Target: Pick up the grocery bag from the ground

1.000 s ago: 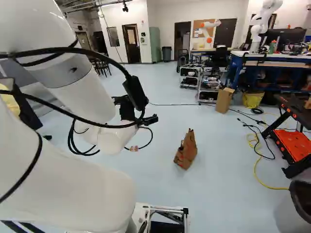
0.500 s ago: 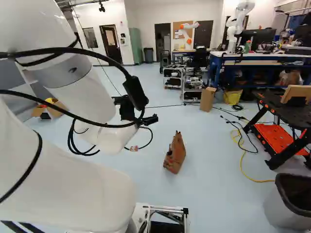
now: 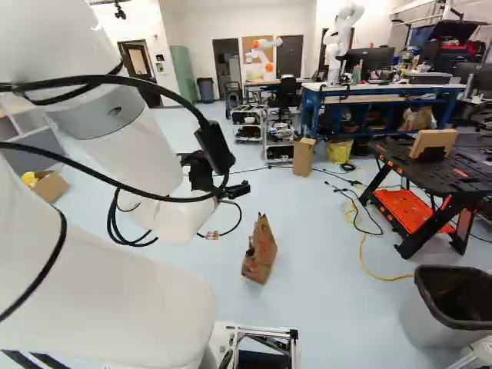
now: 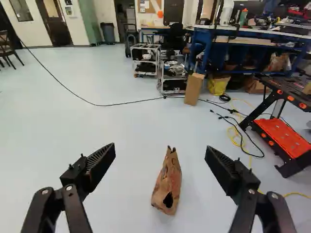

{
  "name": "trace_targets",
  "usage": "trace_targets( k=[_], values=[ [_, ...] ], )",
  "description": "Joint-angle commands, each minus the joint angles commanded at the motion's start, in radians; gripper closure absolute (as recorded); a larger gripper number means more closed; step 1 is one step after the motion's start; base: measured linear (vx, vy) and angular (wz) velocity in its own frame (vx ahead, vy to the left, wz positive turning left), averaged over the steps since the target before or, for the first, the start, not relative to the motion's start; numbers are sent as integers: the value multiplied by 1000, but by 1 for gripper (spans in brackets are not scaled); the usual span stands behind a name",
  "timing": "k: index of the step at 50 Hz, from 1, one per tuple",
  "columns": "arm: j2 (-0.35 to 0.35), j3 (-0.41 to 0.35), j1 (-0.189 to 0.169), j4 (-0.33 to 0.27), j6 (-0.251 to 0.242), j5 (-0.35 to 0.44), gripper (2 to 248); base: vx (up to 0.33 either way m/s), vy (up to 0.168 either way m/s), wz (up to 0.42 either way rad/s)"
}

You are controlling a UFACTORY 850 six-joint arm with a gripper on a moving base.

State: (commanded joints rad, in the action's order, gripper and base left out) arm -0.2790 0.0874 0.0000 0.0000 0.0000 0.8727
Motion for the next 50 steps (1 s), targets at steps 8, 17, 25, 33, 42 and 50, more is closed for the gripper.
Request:
trace_targets(
  k=[8,17,25,33,42,50],
  values=[
    [0,0,0,0,0,0,3,213,-38,-203],
    [0,0,0,0,0,0,3,244,-14,-92],
    [72,62,0,0,0,0,3,130,-4,-37],
    [121,106,0,0,0,0,3,1,1,-1],
    [174,155,0,0,0,-12,3,0,0,0],
    [220,200,1,0,0,-33,3,0,0,0]
  ],
)
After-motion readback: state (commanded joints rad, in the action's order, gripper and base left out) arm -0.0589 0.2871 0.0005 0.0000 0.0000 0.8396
